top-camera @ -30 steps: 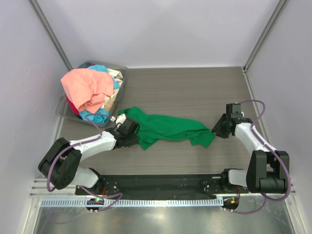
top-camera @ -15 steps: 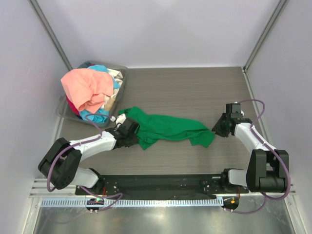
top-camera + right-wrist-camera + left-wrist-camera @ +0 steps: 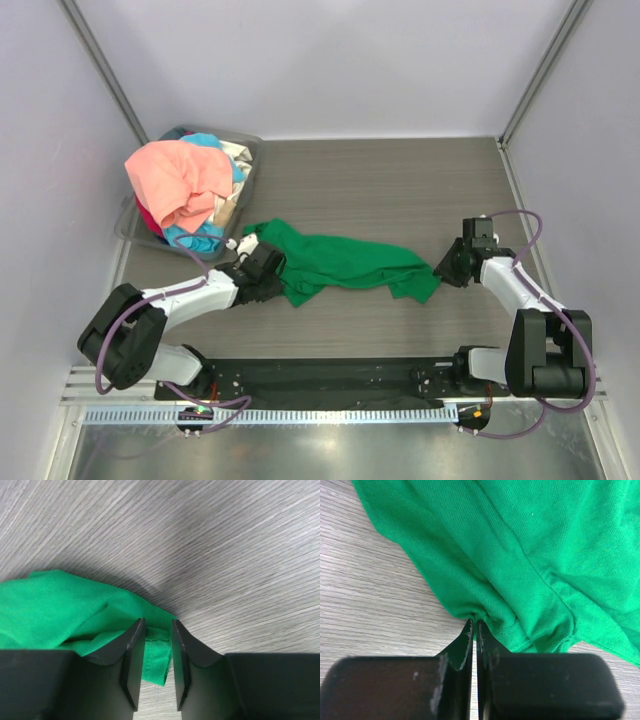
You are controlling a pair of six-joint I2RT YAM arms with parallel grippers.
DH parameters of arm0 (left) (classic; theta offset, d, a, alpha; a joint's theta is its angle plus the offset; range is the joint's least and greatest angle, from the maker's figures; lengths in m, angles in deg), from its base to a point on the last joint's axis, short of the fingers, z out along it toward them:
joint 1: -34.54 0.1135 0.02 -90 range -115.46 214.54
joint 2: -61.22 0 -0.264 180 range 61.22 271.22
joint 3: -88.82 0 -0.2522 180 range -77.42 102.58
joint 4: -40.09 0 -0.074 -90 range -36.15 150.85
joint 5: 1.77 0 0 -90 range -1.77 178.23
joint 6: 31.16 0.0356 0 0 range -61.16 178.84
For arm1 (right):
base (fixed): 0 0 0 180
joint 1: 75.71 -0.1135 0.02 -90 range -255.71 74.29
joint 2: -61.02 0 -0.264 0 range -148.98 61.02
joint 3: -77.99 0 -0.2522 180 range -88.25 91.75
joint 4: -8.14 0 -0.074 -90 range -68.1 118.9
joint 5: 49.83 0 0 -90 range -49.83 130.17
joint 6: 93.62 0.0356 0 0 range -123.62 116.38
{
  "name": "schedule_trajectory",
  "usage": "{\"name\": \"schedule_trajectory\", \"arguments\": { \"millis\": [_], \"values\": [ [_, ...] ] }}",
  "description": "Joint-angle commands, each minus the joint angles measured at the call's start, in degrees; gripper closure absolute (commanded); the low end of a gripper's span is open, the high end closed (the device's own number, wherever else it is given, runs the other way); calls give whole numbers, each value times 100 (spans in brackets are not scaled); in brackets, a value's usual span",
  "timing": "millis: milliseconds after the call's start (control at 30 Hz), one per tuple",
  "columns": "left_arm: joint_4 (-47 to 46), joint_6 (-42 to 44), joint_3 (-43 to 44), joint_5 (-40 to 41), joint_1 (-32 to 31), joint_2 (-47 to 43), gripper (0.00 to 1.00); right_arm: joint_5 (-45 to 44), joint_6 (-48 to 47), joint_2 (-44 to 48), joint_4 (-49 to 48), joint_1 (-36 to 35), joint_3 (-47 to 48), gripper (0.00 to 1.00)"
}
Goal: Fold and stack the t-shirts
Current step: Flatten the tshirt out
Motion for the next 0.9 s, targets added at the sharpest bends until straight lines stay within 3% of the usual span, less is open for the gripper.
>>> {"name": "schedule_trajectory", "arguments": {
  "millis": [0,67,167,200,267,500,733,867],
  "values": [
    [307,26,-145,-4,32,60,100,114,28,240,-126,-57,31,69],
    [298,17,-145,4,32,78,100,149,63,266,-126,-83,14,72],
    [289,17,-145,4,32,69,100,211,98,293,-126,-153,-30,84],
    [289,17,-154,-4,32,61,100,237,107,310,-126,-171,-39,93],
    [289,26,-145,-4,32,52,100,246,124,354,-126,-224,-74,99],
    [963,104,188,74,32,-492,100,395,98,837,84,-233,118,99],
    [2783,271,1506,777,32,-2187,100,352,-148,1786,1304,-233,1776,99],
    [3784,535,2534,1067,32,-2628,100,246,-210,2208,2026,-233,2912,99]
  ]
}}
